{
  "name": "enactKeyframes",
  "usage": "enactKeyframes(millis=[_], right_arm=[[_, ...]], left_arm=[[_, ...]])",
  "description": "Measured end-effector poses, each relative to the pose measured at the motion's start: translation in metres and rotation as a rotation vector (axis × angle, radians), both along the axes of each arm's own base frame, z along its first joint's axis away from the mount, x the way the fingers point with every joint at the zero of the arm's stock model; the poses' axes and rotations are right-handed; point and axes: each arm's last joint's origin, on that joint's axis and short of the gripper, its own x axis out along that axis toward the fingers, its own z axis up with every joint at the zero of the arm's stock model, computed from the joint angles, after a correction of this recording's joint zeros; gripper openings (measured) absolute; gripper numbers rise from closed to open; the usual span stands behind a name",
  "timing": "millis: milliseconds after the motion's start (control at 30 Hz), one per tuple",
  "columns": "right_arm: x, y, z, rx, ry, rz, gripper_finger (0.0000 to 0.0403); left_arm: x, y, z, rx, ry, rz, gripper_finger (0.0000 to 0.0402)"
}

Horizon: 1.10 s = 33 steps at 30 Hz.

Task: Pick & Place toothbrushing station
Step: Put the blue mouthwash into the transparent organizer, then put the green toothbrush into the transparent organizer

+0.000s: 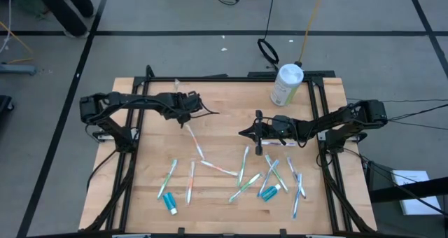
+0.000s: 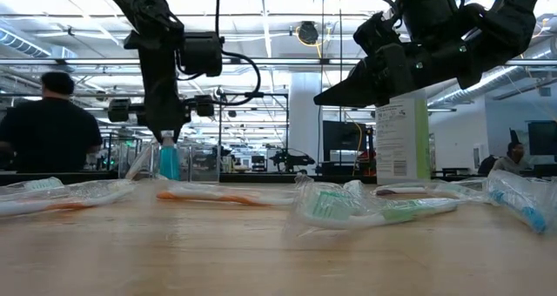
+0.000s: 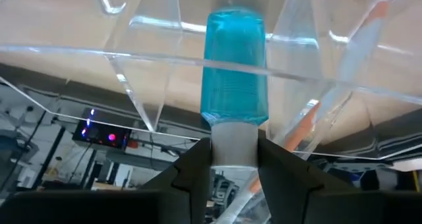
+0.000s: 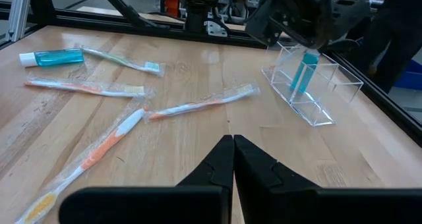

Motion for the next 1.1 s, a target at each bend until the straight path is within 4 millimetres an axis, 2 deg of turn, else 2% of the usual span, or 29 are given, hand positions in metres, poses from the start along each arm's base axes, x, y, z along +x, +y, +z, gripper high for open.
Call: enactKeyframes(millis=[300, 767, 933, 1100], right_arm=[[0.0, 0.0, 0.0, 0.0, 0.001, 0.0, 0.0004], [0.0, 0.0, 0.0, 0.0, 0.0, 0.0, 0.0004], [0.0, 0.0, 0.0, 0.0, 0.0, 0.0, 0.0004], [0.0, 0.0, 0.0, -0.009, 0.001, 0.002, 0.0004]], left_arm=[[0.002, -0.001, 0.0, 0.035, -0.069, 0.063, 0.0128], [0.006, -0.012, 0.004, 0.173, -0.144, 0.147, 0.0211], [0.006, -0.015, 0.006, 0.178, -0.141, 0.146, 0.021], [0.015, -0.02, 0.028, 0.222, -0.186, 0.171, 0.0197]])
